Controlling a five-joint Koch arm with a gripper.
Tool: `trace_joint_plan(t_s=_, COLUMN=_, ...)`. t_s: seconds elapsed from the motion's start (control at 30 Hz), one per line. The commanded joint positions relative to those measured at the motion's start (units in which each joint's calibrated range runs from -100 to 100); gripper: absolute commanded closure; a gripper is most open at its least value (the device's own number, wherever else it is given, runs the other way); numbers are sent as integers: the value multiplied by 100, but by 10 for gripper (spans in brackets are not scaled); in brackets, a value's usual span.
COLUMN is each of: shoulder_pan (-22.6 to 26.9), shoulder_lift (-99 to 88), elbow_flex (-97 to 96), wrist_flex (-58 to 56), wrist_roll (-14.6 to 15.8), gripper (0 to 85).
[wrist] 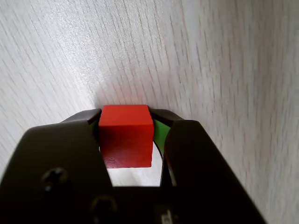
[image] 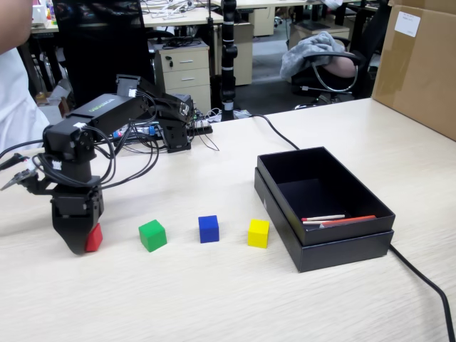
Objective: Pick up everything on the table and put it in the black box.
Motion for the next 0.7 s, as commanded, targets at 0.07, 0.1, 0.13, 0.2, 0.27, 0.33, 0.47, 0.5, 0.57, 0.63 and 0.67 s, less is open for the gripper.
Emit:
trace_joint_plan(t_s=0.07, shoulder_pan=142, shoulder_lift=-2552, elbow_flex=-1227, wrist_flex=-160, wrist_roll=29, gripper=750)
trace_joint_plan(t_s=0.1, shoulder_pan=200, shoulder_lift=-3080, elbow_flex=-1535, wrist_flex=-160, wrist_roll=34, gripper=750)
trace_joint_plan(t_s=0.13, shoulder_pan=274, shoulder_lift=-3574, elbow_flex=-1825, wrist_flex=-160, wrist_roll=54, gripper=750)
trace_joint_plan(t_s=0.2, shoulder_pan=469, shoulder_lift=-4560, elbow_flex=-2387, wrist_flex=-169, wrist_roll=117, gripper=750)
trace_joint_plan(t_s=0.27, shoulder_pan=908, shoulder_lift=-5972, elbow_flex=-3140, wrist_flex=-160, wrist_roll=303, gripper=750)
trace_joint_plan(t_s=0.33, shoulder_pan=1289, shoulder_lift=-6775, elbow_flex=-3511, wrist_flex=-160, wrist_roll=484, gripper=750)
trace_joint_plan(t_s=0.47, shoulder_pan=2427, shoulder_lift=-7647, elbow_flex=-3765, wrist_flex=-160, wrist_roll=1109, gripper=750)
trace_joint_plan(t_s=0.5, shoulder_pan=2637, shoulder_lift=-7647, elbow_flex=-3693, wrist_flex=-160, wrist_roll=1250, gripper=750)
trace_joint_plan(t_s=0.57, shoulder_pan=3013, shoulder_lift=-7360, elbow_flex=-3394, wrist_flex=-160, wrist_roll=1504, gripper=749)
trace_joint_plan(t_s=0.63, shoulder_pan=3199, shoulder_lift=-6947, elbow_flex=-3094, wrist_flex=-160, wrist_roll=1641, gripper=749)
trace_joint_plan(t_s=0.67, shoulder_pan=3282, shoulder_lift=-6672, elbow_flex=-2931, wrist_flex=-160, wrist_roll=1700, gripper=749)
